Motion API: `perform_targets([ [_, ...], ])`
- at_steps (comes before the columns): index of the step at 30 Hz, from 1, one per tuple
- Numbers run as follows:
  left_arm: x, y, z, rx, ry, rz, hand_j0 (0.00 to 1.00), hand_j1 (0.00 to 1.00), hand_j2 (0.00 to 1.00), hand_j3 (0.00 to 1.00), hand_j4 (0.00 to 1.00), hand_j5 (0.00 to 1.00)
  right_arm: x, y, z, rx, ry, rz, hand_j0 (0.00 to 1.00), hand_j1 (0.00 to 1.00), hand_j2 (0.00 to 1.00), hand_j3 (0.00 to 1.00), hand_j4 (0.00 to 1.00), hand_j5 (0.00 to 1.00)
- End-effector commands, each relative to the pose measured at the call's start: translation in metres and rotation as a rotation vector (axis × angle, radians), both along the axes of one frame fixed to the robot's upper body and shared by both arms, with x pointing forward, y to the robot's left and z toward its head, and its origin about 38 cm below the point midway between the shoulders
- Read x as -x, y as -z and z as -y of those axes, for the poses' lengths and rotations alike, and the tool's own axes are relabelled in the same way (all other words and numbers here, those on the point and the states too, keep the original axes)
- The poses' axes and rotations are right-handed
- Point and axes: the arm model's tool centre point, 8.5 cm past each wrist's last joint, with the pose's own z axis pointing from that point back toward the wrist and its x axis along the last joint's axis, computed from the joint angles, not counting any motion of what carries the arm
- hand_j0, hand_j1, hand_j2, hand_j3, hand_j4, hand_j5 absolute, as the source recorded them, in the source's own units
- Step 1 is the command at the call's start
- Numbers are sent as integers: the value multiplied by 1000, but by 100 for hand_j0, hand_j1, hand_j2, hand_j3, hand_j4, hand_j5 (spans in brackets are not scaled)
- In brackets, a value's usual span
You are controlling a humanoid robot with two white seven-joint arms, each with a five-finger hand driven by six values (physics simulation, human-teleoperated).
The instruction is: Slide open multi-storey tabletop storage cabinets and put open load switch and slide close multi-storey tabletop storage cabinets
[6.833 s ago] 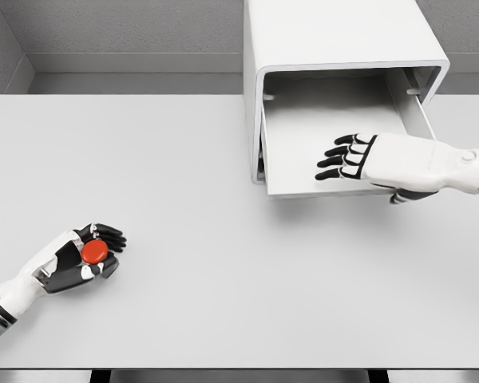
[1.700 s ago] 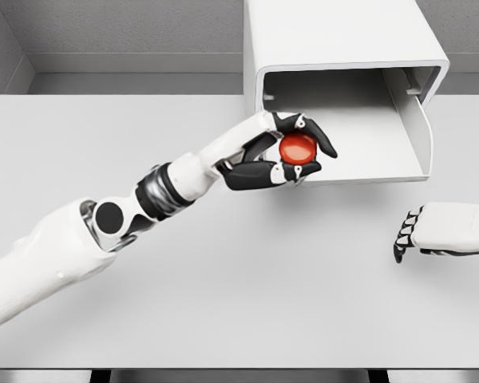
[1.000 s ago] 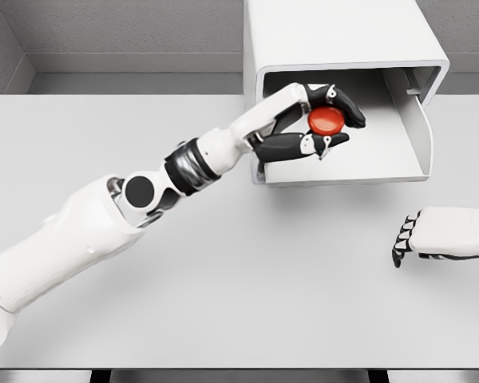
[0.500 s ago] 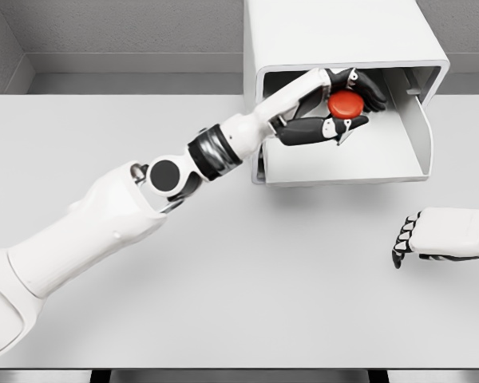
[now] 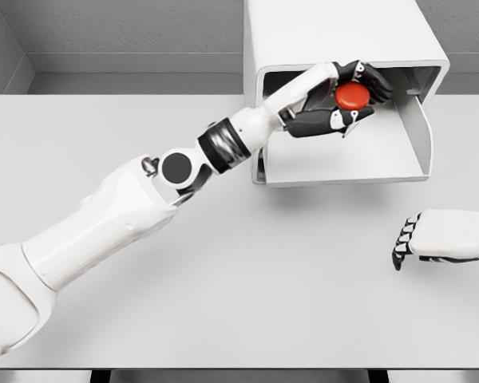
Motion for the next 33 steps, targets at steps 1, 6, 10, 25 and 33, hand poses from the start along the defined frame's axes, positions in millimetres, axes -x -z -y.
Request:
perform_targets([
  [1,-1,1,5,-4,-1,-14,55,55,55,55,55,55,0,-1,0,-3,4,1,56,56,56,56,56,56],
  [6,-4,1,7,-6,-7,-17,55,55,55,55,55,55,0,-1,0,-3,4,-1,56,56,56,56,56,56],
  [10,-5,3,9,-10,-10,-23,56,56,56,56,56,56,0,0,0,-3,4,-2,56,56,56,56,56,56],
  [25,-18,-4,13,-36,-50,-49,100,100,100,100,100,100,0,0,0,-4,3,-2,56,56,56,56,56,56],
  [33,-16,-10,16,-22,-42,-39,100,100,100,100,100,100,0,-1,-1,-10,2,1,56,56,56,56,56,56],
])
